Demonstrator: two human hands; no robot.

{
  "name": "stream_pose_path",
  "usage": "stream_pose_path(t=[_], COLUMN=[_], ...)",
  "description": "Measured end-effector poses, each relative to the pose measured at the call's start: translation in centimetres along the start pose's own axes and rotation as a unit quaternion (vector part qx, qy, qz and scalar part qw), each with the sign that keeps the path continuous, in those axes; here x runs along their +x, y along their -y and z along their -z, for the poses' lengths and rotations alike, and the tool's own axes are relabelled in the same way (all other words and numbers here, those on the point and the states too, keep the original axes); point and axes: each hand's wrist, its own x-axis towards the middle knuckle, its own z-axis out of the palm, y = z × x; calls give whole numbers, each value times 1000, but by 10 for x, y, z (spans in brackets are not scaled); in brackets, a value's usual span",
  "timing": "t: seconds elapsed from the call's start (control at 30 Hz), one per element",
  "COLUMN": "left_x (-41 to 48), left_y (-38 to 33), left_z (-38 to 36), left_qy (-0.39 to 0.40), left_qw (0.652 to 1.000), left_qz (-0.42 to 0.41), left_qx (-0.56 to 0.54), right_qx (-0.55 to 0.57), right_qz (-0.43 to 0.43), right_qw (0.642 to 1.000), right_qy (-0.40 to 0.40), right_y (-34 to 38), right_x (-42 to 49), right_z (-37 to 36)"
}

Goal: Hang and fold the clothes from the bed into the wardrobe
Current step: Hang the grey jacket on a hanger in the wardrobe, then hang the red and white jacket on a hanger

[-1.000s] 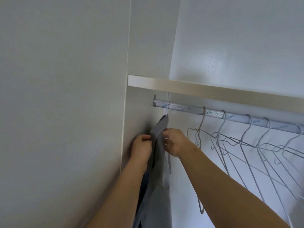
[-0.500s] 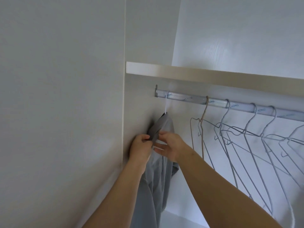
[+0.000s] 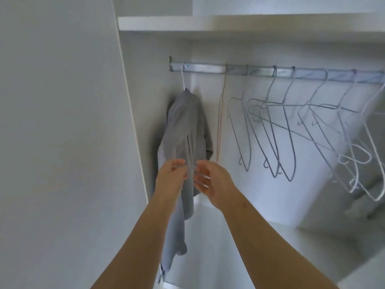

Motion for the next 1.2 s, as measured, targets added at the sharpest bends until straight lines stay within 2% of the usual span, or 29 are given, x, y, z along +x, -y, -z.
stream_pose_path(t=[0.07,0.23,0.37,0.47,0.63,0.87,1.03,1.2], left_x=[-33,-102,-144,-172,-224,-344,-459,-579], left_y=[20,67,103,126,157,189,201,214], left_z=[-11,-32,-46,-50,-42,-32,-11,40], left_qy=[21,78,182,259,395,579,694,776], left_qw=[999,990,971,948,889,764,654,549], left_qz=[34,113,140,155,182,146,96,62], left_qx=[-20,24,69,99,145,244,285,305], right_qx=[15,61,106,140,226,336,414,463], right_qz=[-25,-64,-72,-68,-72,-22,37,89], right_qw=[999,990,972,950,892,770,651,545], right_qy=[-33,-112,-198,-270,-386,-542,-635,-693], right_y=[-30,-96,-141,-172,-226,-303,-355,-414], right_x=[-22,-71,-118,-153,-221,-355,-469,-585], right_z=[30,87,120,133,141,148,131,92])
